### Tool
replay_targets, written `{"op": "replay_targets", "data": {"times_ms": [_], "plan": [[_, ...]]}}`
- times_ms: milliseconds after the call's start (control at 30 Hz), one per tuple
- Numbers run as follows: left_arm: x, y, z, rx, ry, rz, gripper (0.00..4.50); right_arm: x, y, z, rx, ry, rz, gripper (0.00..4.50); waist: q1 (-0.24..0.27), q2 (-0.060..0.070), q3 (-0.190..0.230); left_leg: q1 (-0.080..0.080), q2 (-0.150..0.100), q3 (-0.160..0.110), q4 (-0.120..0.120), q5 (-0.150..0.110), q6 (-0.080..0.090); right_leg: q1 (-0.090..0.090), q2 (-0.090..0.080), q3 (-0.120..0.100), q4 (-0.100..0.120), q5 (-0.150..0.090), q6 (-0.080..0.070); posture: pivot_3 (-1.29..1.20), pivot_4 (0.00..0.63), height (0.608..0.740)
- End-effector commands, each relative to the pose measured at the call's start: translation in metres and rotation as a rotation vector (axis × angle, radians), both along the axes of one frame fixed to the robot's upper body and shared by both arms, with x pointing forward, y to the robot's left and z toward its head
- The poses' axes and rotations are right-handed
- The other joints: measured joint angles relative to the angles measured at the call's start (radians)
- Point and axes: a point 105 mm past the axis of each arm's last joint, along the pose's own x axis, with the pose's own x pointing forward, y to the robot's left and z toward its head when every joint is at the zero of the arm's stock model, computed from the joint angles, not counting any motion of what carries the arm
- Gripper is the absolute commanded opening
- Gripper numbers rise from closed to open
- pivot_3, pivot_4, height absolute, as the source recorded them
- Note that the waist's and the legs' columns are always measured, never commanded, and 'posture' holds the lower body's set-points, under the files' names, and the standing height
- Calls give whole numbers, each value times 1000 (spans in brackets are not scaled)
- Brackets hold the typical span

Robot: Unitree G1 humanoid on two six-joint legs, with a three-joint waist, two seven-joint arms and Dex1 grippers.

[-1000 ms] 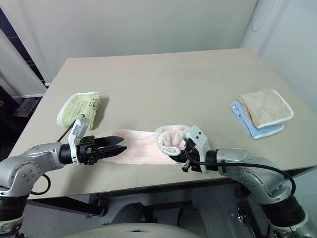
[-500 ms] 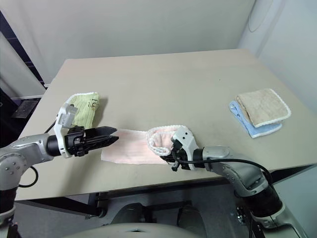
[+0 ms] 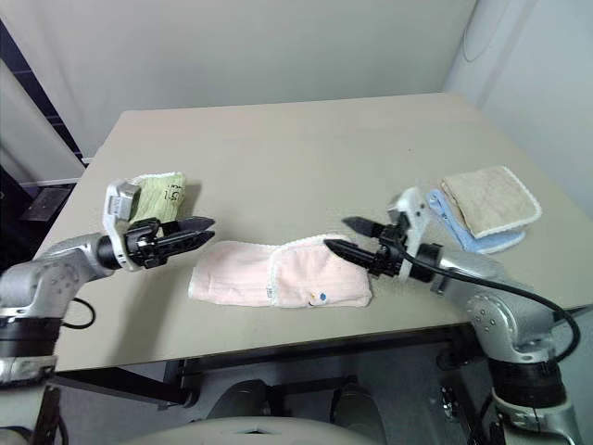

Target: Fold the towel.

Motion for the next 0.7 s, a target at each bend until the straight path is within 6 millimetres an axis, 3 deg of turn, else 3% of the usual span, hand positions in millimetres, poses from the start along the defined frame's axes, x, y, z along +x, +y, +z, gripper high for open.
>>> {"op": "replay_targets", "data": {"times_ms": [33, 167, 333, 467, 567, 700], "plan": [[0, -16, 3, -8, -87, -108, 1533, 6, -5, 3, 52, -36, -29, 3122, -4, 0, 0, 0, 0, 0, 0, 0, 0, 0, 0, 0, 0, 0, 0, 0, 0, 720], [3, -30, -4, -52, -103, -165, 44, 11, -3, -7, 51, -48, -36, 1826, -9, 0, 0, 0, 1, 1, 0, 1, -1, -1, 1, 1, 2, 0, 0, 0, 0, 720], [7, -53, -40, 52, -152, -180, 0, 16, 5, -17, 64, -50, -30, 15, -6, 0, 0, 1, 1, 1, 1, 1, -1, 0, 2, 1, 2, 1, -1, 0, 0, 720], [4, -74, -58, 76, -171, -199, 0, 12, 20, -32, 67, -10, 13, 15, -3, 0, 0, 1, 2, 1, 2, 1, -1, -1, 2, 1, 3, 1, -1, 0, 0, 720], [8, -106, -107, 283, -202, -174, 0, 20, 27, -75, -26, 91, -31, 15, 1, 0, -2, 1, 2, 0, 2, 1, 0, 0, 2, 1, 3, 1, -1, 0, 0, 720], [10, -133, -131, 400, -246, -161, 0, 29, 25, -115, -96, 167, -104, 15, 5, 4, -5, 1, 2, -2, 12, -2, 4, 1, 1, -2, 4, 2, -2, 0, 0, 720]]}}
